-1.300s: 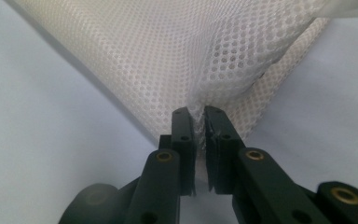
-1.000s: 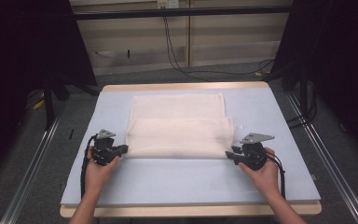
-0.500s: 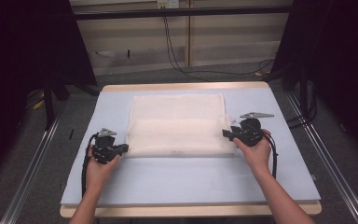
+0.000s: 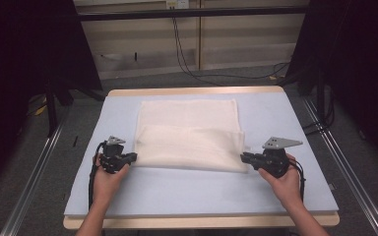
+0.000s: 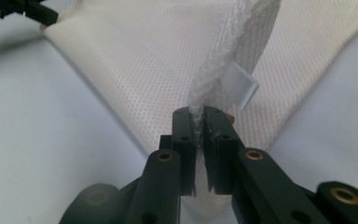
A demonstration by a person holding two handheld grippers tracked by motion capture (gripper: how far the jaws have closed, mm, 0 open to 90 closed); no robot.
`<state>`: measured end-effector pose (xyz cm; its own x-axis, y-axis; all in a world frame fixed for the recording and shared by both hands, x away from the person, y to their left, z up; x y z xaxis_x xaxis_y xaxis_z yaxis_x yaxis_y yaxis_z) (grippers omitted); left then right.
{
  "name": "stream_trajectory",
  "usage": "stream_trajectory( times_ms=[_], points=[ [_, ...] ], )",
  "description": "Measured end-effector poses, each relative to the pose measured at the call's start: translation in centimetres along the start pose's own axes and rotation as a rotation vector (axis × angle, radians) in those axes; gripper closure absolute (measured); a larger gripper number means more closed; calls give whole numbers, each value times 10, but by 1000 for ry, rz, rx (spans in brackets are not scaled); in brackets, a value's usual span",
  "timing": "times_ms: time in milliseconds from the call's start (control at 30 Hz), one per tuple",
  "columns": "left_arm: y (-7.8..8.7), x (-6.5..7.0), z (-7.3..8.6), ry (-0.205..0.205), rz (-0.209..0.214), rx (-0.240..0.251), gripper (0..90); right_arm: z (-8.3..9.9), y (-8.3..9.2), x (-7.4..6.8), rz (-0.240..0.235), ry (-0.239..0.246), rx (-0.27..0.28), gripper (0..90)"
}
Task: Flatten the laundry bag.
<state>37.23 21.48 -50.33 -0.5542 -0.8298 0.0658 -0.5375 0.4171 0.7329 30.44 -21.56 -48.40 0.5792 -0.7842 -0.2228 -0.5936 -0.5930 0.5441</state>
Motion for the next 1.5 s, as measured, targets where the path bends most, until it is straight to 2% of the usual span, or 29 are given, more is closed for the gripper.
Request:
stream_trajectory(
  times_ms=[33,67,200,267,367,467,567,600,633,700,767,800,867,900,933,967,1000,1033,1067,1100,1133,1167,1267,1300,1367,1400,1500],
  points=[
    [0,0,0,0,0,0,852,0,0,0,0,0,0,832],
    [-1,1,0,11,4,0,847,9,2,-1,-20,-4,-4,832],
    [2,-1,-3,26,24,2,785,14,3,-3,-30,6,-10,834],
    [3,-3,-14,46,33,47,623,15,2,-6,-36,17,-18,835],
    [0,-7,-26,60,27,82,518,16,-2,-9,-45,34,-27,834],
    [-9,-13,-38,83,28,82,484,16,-5,-12,-49,49,-40,835],
    [-14,-16,-44,84,26,93,471,16,-6,-13,-50,57,-46,835],
    [-17,-18,-48,107,42,92,471,16,-7,-14,-60,65,-49,835],
    [-20,-19,-50,112,64,102,473,16,-7,-14,-61,63,-49,835],
    [-22,-19,-51,111,69,97,510,16,-7,-13,-64,61,-49,835],
    [-25,-18,-51,102,62,79,557,17,-7,-12,-70,53,-47,836],
    [-26,-16,-49,87,54,52,593,17,-6,-12,-73,51,-45,835],
    [-26,-14,-49,95,58,52,670,18,-6,-12,-70,46,-44,836],
    [-20,-11,-49,87,88,50,737,18,-6,-11,-70,40,-45,836],
    [-20,-11,-49,87,88,50,775,18,-6,-11,-70,40,-45,836],
    [-16,-7,-50,89,100,56,775,18,-6,-12,-69,40,-44,836],
    [-9,-1,-50,49,118,58,805,19,-6,-12,-73,41,-50,835],
    [-7,4,-49,42,141,56,808,19,-7,-12,-74,40,-49,835],
    [-7,4,-49,42,141,56,813,19,-7,-12,-77,35,-50,834],
    [-1,12,-47,-3,159,48,815,19,-7,-12,-80,32,-52,834],
    [-1,12,-47,-3,159,48,816,19,-7,-12,-80,32,-52,834],
    [4,18,-43,-15,176,55,820,20,-7,-12,-79,31,-52,835],
    [7,22,-36,-16,183,62,823,20,-6,-11,-75,31,-53,836],
    [9,25,-26,-25,174,60,822,21,-5,-10,-78,28,-52,836],
    [9,27,-22,-18,171,69,826,21,-4,-9,-77,28,-53,838],
    [11,29,-15,3,185,80,826,23,0,-6,-74,17,-52,840],
    [17,28,-11,-1,170,76,830,24,4,-2,-60,8,-51,841]
  ],
)
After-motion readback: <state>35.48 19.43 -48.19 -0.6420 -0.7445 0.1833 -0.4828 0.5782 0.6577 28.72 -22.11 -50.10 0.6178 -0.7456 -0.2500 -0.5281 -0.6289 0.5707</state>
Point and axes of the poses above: each handheld gripper's, and its own axes: y roughly backward along the jaws, z roughly out of its underside, x roughly to its right, the point moved 5 cm from there along -y, roughly forward along the jaws, and after that the axes turned 4 degrees about -y, right-handed, at the moved point
